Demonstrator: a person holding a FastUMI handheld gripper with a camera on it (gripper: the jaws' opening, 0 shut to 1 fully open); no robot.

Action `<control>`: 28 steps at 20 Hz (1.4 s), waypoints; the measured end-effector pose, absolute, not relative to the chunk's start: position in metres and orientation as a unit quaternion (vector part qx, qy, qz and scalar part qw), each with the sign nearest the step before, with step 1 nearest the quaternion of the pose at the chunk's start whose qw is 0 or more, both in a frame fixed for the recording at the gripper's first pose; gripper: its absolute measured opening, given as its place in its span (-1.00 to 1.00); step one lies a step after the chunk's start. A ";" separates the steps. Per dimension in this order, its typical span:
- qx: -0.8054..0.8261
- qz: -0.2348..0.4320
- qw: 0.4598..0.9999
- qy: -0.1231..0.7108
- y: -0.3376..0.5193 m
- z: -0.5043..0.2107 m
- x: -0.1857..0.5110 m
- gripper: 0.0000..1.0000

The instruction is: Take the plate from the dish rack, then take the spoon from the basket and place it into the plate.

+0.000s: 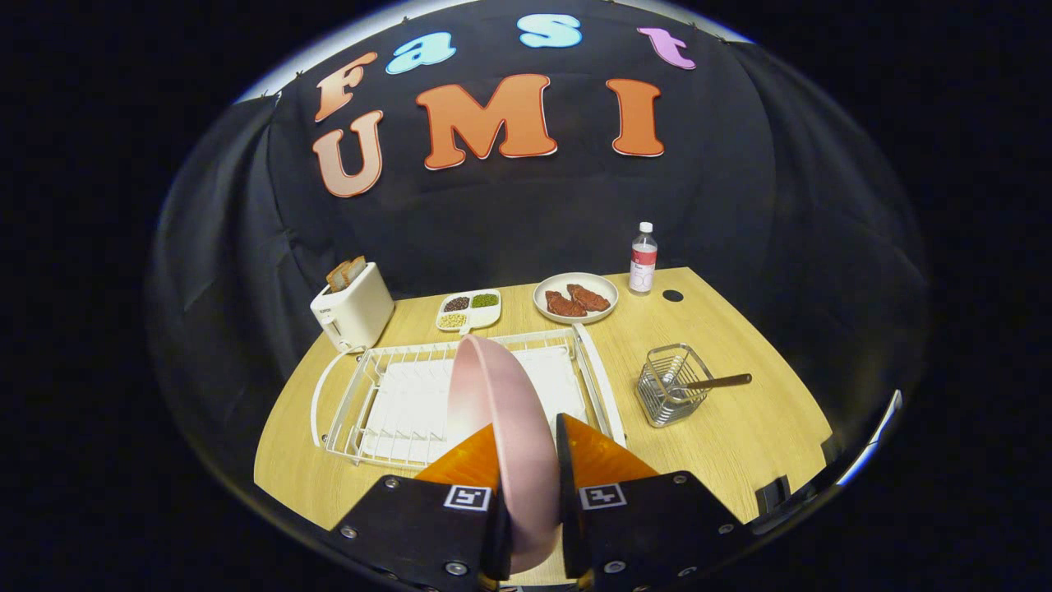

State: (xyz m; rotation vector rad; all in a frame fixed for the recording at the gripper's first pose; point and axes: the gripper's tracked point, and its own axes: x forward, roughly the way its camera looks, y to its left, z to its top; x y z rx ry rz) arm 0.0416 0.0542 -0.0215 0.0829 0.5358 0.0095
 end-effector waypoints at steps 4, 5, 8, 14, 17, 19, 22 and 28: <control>0.112 0.044 0.954 0.275 0.058 -0.053 0.003 -0.51; 0.131 0.055 0.950 0.278 0.058 -0.063 -0.004 -0.51; 0.191 0.081 0.933 0.294 0.062 -0.098 -0.021 -0.51; 0.283 0.111 0.896 0.323 0.078 -0.158 -0.035 -0.51; 0.320 0.118 0.877 0.340 0.089 -0.179 -0.033 -0.50; 0.335 0.120 0.865 0.353 0.096 -0.190 -0.031 -0.51; 0.349 0.104 0.859 0.359 0.095 -0.200 -0.024 -0.50; 0.369 0.096 0.849 0.367 0.098 -0.203 -0.021 -0.47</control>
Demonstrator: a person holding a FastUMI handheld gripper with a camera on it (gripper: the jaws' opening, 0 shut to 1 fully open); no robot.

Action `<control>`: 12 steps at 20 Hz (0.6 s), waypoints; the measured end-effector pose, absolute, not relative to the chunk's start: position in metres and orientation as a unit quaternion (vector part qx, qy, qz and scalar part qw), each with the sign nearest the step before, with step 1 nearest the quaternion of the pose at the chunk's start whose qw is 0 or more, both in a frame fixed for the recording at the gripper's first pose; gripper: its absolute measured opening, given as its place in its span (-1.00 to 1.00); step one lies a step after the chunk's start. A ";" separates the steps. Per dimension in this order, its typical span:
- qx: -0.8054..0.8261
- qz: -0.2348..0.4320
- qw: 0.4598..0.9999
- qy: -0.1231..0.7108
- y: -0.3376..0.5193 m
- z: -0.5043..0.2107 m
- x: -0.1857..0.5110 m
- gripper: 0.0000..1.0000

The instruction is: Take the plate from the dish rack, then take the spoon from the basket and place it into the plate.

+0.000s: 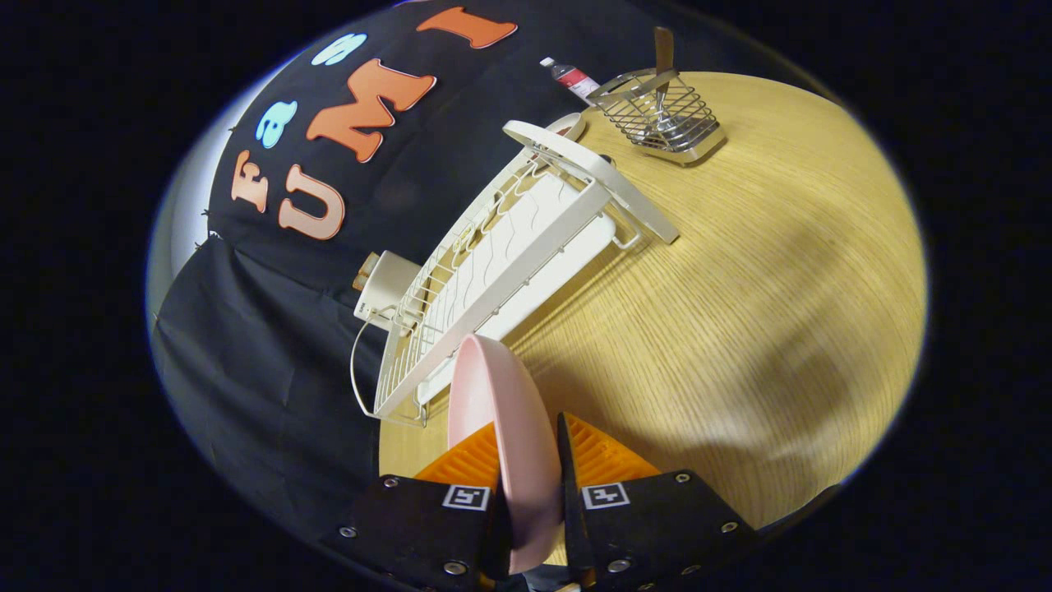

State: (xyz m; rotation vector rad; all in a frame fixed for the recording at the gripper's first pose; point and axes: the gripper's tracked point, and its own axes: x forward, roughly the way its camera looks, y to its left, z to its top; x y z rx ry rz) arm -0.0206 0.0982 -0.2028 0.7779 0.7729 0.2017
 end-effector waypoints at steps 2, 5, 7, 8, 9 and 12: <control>0.341 0.087 0.863 0.363 0.087 -0.207 -0.017 -0.39; 0.291 0.073 0.890 0.343 0.062 -0.197 -0.016 -0.05; 0.261 0.057 0.909 0.318 0.038 -0.184 -0.012 0.30; 0.244 0.045 0.920 0.304 0.023 -0.177 -0.008 0.40; 0.228 0.032 0.930 0.287 0.008 -0.171 -0.005 0.58; 0.179 -0.015 0.957 0.229 -0.044 -0.147 0.011 0.79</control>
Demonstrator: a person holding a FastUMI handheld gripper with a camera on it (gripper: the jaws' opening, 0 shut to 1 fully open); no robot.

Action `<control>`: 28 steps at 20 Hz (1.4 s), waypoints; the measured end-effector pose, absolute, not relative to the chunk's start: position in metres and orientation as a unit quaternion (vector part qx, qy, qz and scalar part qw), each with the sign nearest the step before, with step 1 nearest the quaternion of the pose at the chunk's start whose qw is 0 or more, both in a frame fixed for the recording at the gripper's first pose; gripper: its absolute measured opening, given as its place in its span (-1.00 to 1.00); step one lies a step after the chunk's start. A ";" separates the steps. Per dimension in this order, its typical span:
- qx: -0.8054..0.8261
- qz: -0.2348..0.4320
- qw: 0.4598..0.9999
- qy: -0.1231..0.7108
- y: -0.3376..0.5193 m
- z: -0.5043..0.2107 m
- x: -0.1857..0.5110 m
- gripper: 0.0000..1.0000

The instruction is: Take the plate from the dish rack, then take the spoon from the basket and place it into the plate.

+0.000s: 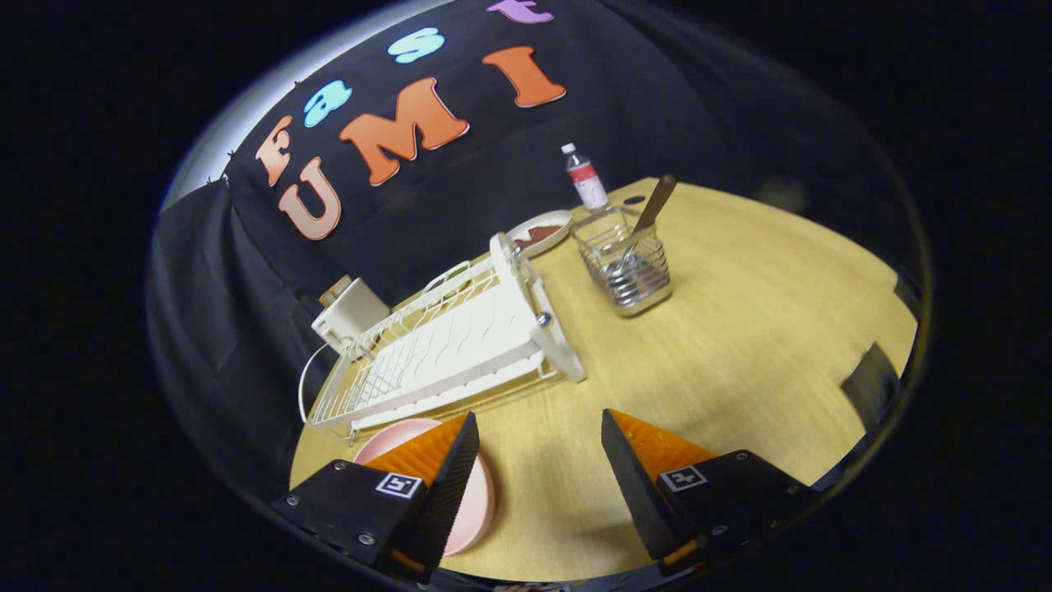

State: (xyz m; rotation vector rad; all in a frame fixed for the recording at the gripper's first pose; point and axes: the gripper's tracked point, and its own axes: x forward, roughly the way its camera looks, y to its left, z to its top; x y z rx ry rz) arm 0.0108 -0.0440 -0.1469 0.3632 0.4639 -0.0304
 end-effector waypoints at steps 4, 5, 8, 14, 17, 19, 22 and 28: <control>0.100 -0.080 0.979 0.157 -0.110 -0.113 0.034 0.94; 0.086 -0.088 0.982 0.141 -0.124 -0.104 0.038 0.96; 0.044 -0.098 0.991 0.085 -0.146 -0.080 0.063 0.97; -0.003 -0.083 0.996 0.035 -0.154 -0.079 0.121 0.97; 0.004 -0.065 0.998 0.019 -0.159 -0.084 0.145 0.97; 0.016 -0.044 0.999 0.011 -0.153 -0.088 0.158 0.89; 0.023 -0.029 0.999 0.017 -0.147 -0.097 0.171 0.69; -0.017 -0.041 0.999 0.009 -0.139 -0.100 0.180 0.01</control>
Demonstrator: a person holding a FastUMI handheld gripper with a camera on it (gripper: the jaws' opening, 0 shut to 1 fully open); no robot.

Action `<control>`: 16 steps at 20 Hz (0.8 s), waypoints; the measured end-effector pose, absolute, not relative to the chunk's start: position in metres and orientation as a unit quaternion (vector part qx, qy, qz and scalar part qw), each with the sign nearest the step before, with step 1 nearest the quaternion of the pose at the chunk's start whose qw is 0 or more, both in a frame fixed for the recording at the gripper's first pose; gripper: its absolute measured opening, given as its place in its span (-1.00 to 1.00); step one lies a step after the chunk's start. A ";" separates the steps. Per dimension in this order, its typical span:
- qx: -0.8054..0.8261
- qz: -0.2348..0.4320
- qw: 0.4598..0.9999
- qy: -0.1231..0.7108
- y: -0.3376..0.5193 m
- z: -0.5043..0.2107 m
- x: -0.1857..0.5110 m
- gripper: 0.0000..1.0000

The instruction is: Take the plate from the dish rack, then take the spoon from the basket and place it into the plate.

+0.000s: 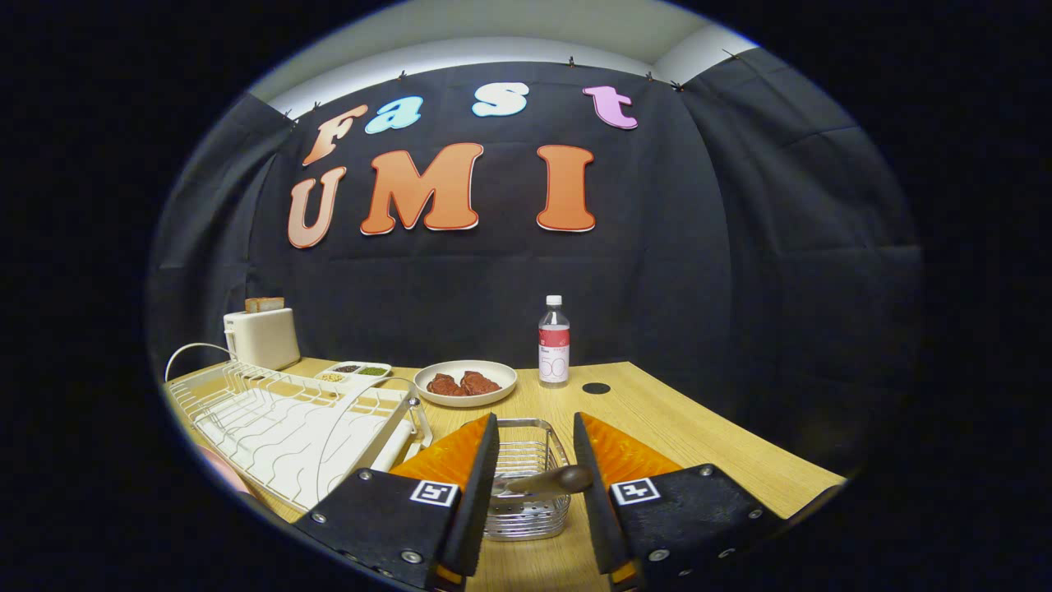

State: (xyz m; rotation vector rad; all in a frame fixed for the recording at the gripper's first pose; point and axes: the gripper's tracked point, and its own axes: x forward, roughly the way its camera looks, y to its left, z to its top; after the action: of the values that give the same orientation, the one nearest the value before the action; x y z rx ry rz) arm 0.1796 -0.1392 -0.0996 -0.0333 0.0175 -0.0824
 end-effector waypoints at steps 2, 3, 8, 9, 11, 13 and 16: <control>-0.019 -0.039 0.999 0.017 -0.136 -0.104 0.182 -0.26; -0.006 -0.029 1.000 0.010 -0.130 -0.101 0.181 -0.39; 0.009 -0.027 1.000 -0.005 -0.119 -0.086 0.182 -0.80; 0.012 -0.030 0.999 -0.011 -0.119 -0.079 0.180 -0.84; 0.008 -0.033 0.999 -0.030 -0.118 -0.061 0.173 -0.85; 0.001 -0.033 0.999 -0.040 -0.115 -0.044 0.162 -0.86; -0.009 -0.031 0.998 -0.055 -0.107 -0.017 0.138 -0.86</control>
State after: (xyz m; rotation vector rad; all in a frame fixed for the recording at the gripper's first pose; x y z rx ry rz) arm 0.1375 -0.1074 -0.0168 -0.0173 -0.1092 -0.0626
